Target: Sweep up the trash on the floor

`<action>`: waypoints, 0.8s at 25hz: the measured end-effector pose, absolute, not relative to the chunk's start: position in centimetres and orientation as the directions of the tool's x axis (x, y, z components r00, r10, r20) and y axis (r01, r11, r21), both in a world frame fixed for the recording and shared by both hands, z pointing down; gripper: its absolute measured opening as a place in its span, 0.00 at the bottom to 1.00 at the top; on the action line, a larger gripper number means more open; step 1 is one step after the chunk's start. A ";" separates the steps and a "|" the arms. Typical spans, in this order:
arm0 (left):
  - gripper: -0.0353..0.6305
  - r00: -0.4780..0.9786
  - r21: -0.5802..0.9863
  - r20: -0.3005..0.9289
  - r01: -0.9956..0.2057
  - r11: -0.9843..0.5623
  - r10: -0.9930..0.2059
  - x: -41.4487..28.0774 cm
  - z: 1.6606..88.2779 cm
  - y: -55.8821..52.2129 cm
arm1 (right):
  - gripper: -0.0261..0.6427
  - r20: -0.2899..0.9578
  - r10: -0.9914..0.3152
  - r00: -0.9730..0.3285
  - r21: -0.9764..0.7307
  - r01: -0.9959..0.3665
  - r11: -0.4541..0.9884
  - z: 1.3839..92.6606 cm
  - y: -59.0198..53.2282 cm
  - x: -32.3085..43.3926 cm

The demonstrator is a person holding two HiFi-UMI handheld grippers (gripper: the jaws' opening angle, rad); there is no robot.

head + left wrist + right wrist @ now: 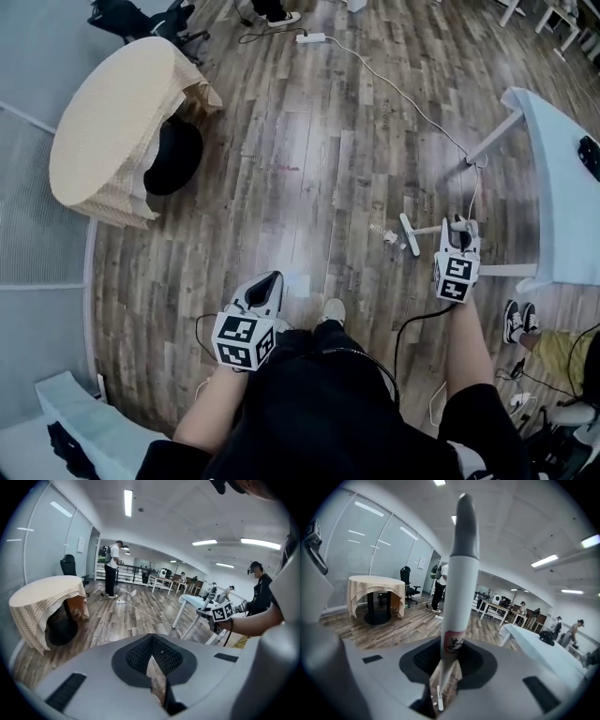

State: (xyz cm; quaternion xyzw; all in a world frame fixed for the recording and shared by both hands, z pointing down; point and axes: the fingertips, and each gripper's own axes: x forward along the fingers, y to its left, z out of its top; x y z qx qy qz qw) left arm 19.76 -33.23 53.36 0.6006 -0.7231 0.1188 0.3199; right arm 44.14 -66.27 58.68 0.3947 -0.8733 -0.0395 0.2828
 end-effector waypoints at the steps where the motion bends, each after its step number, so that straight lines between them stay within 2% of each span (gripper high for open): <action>1: 0.05 -0.095 0.205 0.613 -0.940 0.274 -0.784 19.6 53.6 -32.5 | 0.18 0.463 -0.718 -0.520 0.297 -0.672 0.679 59.7 -66.5 44.2; 7: 0.05 -0.177 0.177 0.645 -0.911 0.371 -0.743 19.3 53.6 -30.1 | 0.18 0.513 -0.657 -0.552 0.302 -0.601 0.740 63.2 -65.5 40.4; 20: 0.05 -0.251 0.213 0.598 -0.866 0.453 -0.761 18.6 52.3 -25.1 | 0.18 0.561 -0.530 -0.636 0.242 -0.486 0.840 62.8 -55.4 33.8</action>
